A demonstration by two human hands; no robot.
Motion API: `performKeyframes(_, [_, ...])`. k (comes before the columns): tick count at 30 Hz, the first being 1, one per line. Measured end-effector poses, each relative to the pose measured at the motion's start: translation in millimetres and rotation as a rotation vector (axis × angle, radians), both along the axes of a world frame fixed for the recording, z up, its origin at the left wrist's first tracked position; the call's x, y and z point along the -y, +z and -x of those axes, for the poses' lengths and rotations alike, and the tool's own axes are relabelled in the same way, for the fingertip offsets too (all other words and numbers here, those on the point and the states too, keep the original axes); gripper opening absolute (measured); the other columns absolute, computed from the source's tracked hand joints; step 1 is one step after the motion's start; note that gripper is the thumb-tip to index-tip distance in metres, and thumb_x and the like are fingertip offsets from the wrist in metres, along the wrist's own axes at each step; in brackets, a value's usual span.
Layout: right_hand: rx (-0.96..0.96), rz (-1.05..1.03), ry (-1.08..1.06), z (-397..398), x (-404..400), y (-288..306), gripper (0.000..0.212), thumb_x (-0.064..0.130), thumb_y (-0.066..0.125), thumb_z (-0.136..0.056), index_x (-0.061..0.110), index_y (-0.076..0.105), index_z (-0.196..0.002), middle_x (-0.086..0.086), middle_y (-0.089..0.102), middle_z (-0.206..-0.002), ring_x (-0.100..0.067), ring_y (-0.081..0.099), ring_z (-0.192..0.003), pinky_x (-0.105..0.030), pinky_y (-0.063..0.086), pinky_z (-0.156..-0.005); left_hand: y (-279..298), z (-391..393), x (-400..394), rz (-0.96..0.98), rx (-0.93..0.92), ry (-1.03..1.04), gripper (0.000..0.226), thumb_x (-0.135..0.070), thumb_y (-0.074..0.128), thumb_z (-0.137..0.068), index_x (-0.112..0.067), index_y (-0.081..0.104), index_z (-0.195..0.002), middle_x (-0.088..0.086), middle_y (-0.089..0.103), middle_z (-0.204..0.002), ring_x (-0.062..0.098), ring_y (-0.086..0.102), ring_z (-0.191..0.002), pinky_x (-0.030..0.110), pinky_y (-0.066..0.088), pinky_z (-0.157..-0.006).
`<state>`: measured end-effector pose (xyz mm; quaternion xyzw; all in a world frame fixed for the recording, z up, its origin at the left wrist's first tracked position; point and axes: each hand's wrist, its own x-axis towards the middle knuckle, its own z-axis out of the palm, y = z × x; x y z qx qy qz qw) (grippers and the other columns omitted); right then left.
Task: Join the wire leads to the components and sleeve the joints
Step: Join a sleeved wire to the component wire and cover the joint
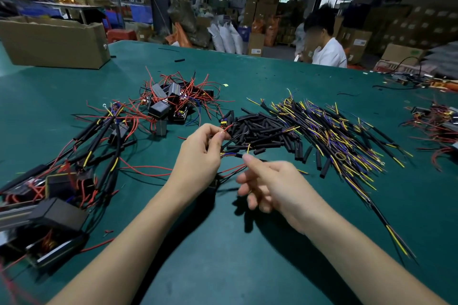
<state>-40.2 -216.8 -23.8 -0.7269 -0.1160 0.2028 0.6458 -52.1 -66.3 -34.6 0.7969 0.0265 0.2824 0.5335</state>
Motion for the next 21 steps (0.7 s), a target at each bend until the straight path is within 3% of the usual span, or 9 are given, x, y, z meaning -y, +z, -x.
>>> performKeyframes(3, [0.801, 0.174, -0.177, 1.0, -1.7, -3.9, 0.010, 0.023, 0.069, -0.087, 0.016, 0.067, -0.079, 0.007, 0.063, -0.069, 0.001, 0.049, -0.055, -0.017, 0.036, -0.052, 0.2, -0.8, -0.1, 0.046, -0.020, -0.021, 0.019, -0.015, 0.049, -0.098, -0.019, 0.059, -0.083, -0.007, 0.050, -0.060, 0.012, 0.041, -0.057, 0.025, 0.039, -0.057])
performKeyframes(4, [0.969, 0.246, -0.207, 1.1, -1.9, -3.8, 0.004, 0.021, 0.071, -0.084, 0.019, 0.068, -0.085, 0.011, 0.060, -0.076, 0.003, 0.050, -0.063, -0.015, 0.035, -0.056, 0.9, -0.5, 0.7, 0.078, -0.024, -0.040, 0.020, -0.013, 0.048, -0.098, -0.020, 0.059, -0.082, -0.011, 0.050, -0.057, 0.010, 0.041, -0.055, 0.018, 0.039, -0.055])
performKeyframes(6, [1.100, 0.349, -0.211, 0.0, -2.4, -6.3, 0.011, 0.024, 0.072, -0.084, 0.023, 0.069, -0.094, 0.014, 0.057, -0.086, 0.002, 0.053, -0.079, -0.022, 0.041, -0.062, 2.1, -0.5, 2.8, 0.126, -0.034, -0.075, 0.022, -0.012, 0.048, -0.098, -0.021, 0.057, -0.080, -0.006, 0.048, -0.059, 0.011, 0.041, -0.057, 0.009, 0.040, -0.054])
performKeyframes(8, [1.096, 0.344, -0.170, -1.7, -4.0, -7.4, 0.008, 0.023, 0.070, -0.085, 0.023, 0.071, -0.093, 0.010, 0.059, -0.090, -0.006, 0.057, -0.086, -0.031, 0.047, -0.066, 1.9, -0.7, 4.1, 0.145, -0.041, -0.097, 0.023, -0.012, 0.048, -0.098, -0.022, 0.057, -0.080, 0.005, 0.046, -0.064, 0.016, 0.041, -0.062, 0.008, 0.041, -0.054])
performKeyframes(12, [0.986, 0.149, -0.154, -3.7, -7.1, -8.1, 0.004, 0.017, 0.070, -0.086, 0.020, 0.071, -0.084, 0.013, 0.065, -0.084, -0.004, 0.055, -0.076, -0.022, 0.038, -0.063, 1.9, 0.5, 4.6, 0.138, -0.038, -0.107, 0.021, -0.013, 0.048, -0.098, -0.022, 0.057, -0.080, 0.008, 0.049, -0.065, 0.018, 0.043, -0.063, 0.012, 0.045, -0.058])
performKeyframes(16, [0.775, -0.026, -0.262, -1.7, -8.9, -9.4, 0.011, 0.014, 0.068, -0.086, 0.024, 0.070, -0.081, 0.015, 0.067, -0.079, -0.014, 0.059, -0.085, -0.017, 0.039, -0.073, 1.6, 3.7, 11.4, -0.003, -0.033, -0.097, 0.021, -0.014, 0.050, -0.097, -0.023, 0.052, -0.079, 0.010, 0.057, -0.066, 0.018, 0.049, -0.061, 0.041, 0.050, -0.067])
performKeyframes(19, [0.683, -0.072, -0.308, 1.1, -13.4, -10.6, 0.014, 0.014, 0.066, -0.088, 0.025, 0.068, -0.079, 0.013, 0.067, -0.079, -0.018, 0.058, -0.093, -0.023, 0.041, -0.083, -0.1, 4.4, 17.2, -0.059, -0.023, -0.089, 0.020, -0.014, 0.050, -0.097, -0.022, 0.050, -0.079, 0.007, 0.050, -0.058, 0.023, 0.044, -0.056, 0.039, 0.041, -0.056])
performKeyframes(21, [0.698, -0.023, -0.333, 2.1, -14.4, -10.1, 0.016, 0.016, 0.065, -0.088, 0.028, 0.066, -0.077, 0.017, 0.065, -0.077, -0.012, 0.055, -0.095, -0.030, 0.040, -0.089, -1.5, 5.9, 17.7, -0.084, -0.018, -0.088, 0.018, -0.015, 0.050, -0.097, -0.020, 0.050, -0.080, 0.007, 0.049, -0.056, 0.024, 0.041, -0.053, 0.034, 0.034, -0.052])
